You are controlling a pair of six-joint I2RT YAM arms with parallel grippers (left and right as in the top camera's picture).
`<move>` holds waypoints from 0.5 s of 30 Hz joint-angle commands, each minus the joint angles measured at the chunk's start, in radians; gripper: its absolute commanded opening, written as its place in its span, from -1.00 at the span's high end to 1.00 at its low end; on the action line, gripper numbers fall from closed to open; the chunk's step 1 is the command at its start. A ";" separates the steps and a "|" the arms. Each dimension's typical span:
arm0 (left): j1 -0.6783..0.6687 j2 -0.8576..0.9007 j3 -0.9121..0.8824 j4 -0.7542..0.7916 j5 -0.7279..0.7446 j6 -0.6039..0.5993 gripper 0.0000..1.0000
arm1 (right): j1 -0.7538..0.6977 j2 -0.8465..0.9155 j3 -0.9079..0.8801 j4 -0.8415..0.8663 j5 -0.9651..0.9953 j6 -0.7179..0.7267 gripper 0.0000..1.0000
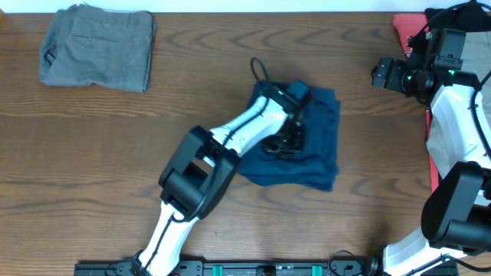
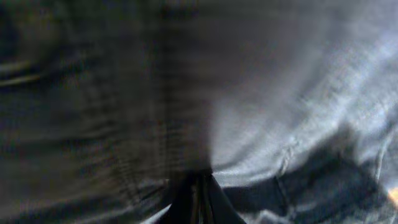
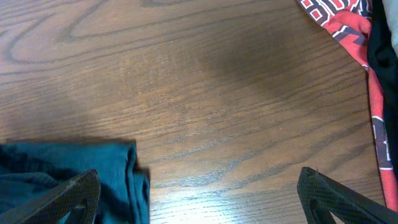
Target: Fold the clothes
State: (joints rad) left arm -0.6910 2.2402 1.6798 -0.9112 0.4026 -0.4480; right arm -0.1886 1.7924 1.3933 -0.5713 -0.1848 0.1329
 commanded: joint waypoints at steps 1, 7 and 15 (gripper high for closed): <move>0.090 -0.022 -0.013 -0.053 -0.095 0.010 0.88 | -0.008 -0.023 0.015 -0.001 0.002 0.008 -0.99; 0.217 -0.026 -0.013 -0.118 -0.080 0.018 0.88 | -0.007 -0.023 0.015 -0.001 0.002 0.008 -0.98; 0.229 -0.066 -0.013 -0.132 -0.045 0.055 0.88 | -0.007 -0.023 0.015 -0.001 0.002 0.008 -0.99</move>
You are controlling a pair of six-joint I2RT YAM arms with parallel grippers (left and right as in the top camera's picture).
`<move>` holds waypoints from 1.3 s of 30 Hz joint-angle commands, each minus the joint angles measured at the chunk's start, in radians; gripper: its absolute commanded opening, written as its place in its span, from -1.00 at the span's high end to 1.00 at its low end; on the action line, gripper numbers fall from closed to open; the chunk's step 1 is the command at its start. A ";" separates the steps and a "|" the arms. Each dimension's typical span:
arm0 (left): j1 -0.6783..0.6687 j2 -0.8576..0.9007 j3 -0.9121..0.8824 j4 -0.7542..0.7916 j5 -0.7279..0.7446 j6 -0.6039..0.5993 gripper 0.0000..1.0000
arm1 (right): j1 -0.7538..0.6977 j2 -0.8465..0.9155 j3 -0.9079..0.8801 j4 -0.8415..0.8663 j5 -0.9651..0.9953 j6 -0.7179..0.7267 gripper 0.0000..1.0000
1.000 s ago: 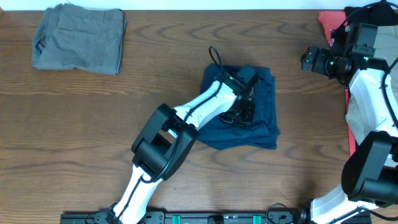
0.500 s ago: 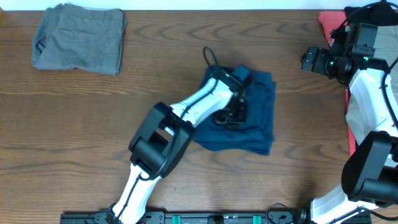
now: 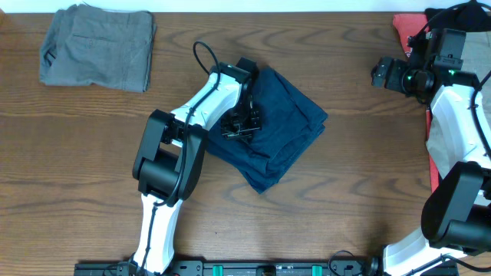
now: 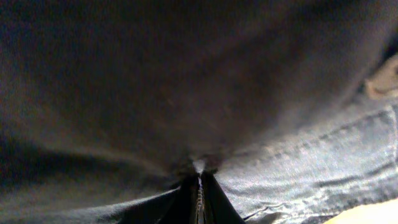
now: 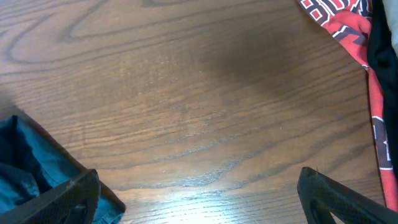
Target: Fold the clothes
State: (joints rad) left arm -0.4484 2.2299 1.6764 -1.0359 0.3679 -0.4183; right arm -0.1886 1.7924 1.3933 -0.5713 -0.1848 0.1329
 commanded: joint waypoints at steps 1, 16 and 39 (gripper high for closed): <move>-0.016 -0.067 -0.010 -0.011 -0.010 0.025 0.88 | -0.007 -0.023 0.015 -0.001 0.002 0.008 -0.99; -0.109 -0.163 -0.094 -0.031 -0.014 0.059 0.88 | -0.006 -0.023 0.015 -0.001 0.002 0.008 -0.99; -0.173 -0.279 -0.294 0.079 0.048 0.002 0.88 | -0.007 -0.023 0.015 -0.001 0.002 0.008 -0.98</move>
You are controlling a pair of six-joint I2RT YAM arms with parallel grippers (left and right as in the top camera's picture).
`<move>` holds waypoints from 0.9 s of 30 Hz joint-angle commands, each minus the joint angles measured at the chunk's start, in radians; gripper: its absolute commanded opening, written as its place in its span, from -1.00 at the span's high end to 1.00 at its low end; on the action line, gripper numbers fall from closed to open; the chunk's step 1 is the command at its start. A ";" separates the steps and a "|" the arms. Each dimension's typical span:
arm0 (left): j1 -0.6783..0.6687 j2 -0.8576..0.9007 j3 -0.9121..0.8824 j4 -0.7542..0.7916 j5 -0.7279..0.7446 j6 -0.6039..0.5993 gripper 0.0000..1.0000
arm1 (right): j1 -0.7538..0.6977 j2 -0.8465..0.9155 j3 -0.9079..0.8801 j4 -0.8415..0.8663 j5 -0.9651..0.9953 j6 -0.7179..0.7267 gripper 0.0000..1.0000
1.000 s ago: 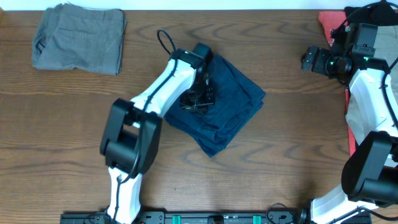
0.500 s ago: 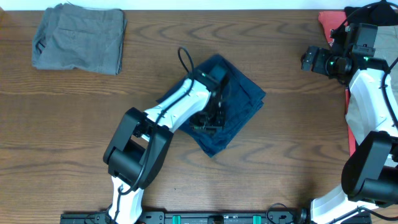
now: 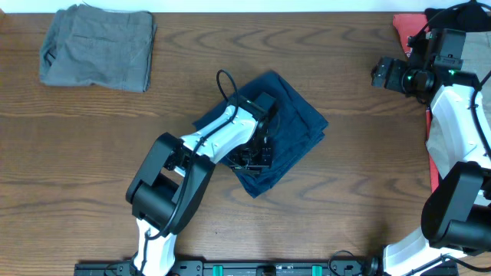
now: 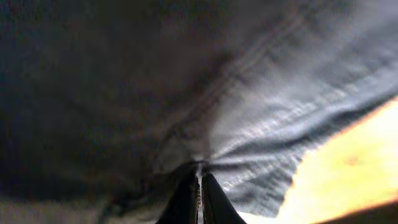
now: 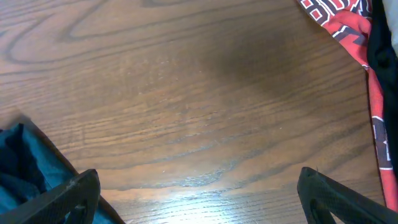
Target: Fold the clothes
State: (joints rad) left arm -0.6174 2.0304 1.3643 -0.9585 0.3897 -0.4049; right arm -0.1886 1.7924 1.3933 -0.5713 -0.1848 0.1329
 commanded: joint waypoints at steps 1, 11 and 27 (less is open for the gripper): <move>-0.006 -0.105 0.018 0.008 0.026 -0.011 0.88 | -0.006 -0.023 0.015 -0.001 0.002 0.008 -0.98; -0.008 -0.209 0.014 0.348 -0.016 -0.012 0.88 | -0.007 -0.023 0.015 -0.001 0.002 0.008 -0.98; -0.051 0.068 0.014 0.729 0.142 -0.099 0.88 | -0.006 -0.023 0.015 -0.001 0.002 0.008 -0.98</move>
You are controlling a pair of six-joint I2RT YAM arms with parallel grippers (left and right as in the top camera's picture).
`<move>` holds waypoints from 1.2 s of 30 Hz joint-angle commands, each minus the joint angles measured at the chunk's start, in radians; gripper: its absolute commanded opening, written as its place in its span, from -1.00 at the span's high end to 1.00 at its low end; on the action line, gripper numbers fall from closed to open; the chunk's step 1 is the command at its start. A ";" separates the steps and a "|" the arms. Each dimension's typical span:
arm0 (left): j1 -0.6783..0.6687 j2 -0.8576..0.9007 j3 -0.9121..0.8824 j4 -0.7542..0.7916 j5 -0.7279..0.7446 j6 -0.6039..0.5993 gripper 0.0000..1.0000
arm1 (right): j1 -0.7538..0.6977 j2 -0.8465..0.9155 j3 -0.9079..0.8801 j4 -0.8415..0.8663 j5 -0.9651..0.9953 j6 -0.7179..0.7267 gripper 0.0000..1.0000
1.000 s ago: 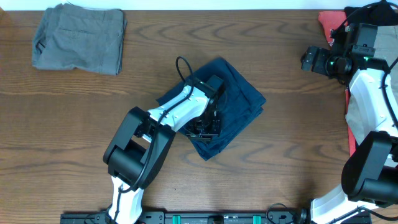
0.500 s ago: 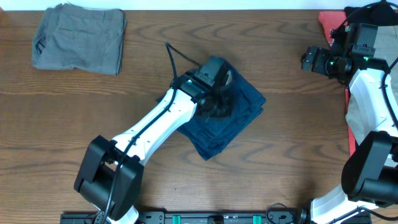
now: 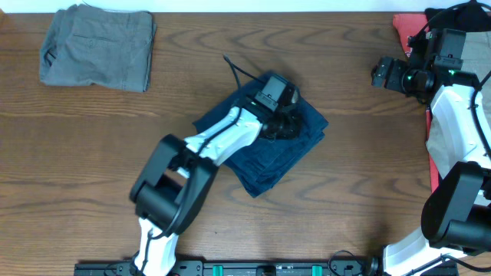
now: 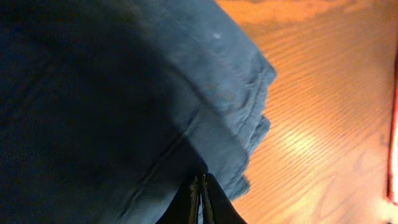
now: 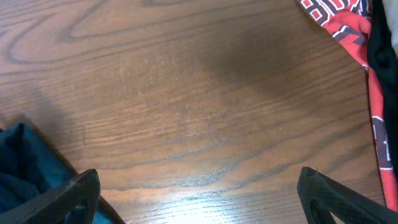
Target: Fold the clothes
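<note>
A dark blue folded garment lies mid-table, turned like a diamond. My left gripper is over its upper right part, shut, with no fabric seen between its fingers. In the left wrist view the shut gripper points at the garment's layered edge, with bare wood beyond it. My right gripper hangs open at the far right, high above the table. In its own view the gripper spans bare wood, and a corner of the blue garment shows at lower left.
A folded grey garment lies at the back left corner. A red printed garment is heaped at the back right, and the same red garment shows in the right wrist view. The wooden table is bare at the front right.
My left gripper was on the blue garment's lower left part and is now over its upper right part, still shut. The garment lies where it did. The right arm has not moved.
The blue garment first lay squarer and further right, with my shut left gripper on it. Then it lay turned to a diamond and shifted left, the gripper at its left edge. The gripper was then on its lower part, and now over its upper right.
</note>
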State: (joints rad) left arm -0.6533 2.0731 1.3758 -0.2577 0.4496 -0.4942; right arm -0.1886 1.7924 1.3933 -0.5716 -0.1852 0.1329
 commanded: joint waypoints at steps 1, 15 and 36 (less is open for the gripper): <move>-0.023 0.039 0.003 0.043 0.085 -0.014 0.88 | -0.007 -0.023 0.015 0.000 0.002 0.008 -0.98; -0.036 -0.052 0.005 0.003 0.163 0.023 0.88 | -0.006 -0.023 0.015 0.000 0.002 0.008 -0.98; -0.036 -0.216 -0.092 -0.533 -0.361 -0.022 0.88 | -0.006 -0.023 0.015 0.000 0.002 0.008 -0.99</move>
State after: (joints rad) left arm -0.6949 1.8240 1.3064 -0.7937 0.1192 -0.4900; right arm -0.1886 1.7924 1.3933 -0.5713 -0.1848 0.1329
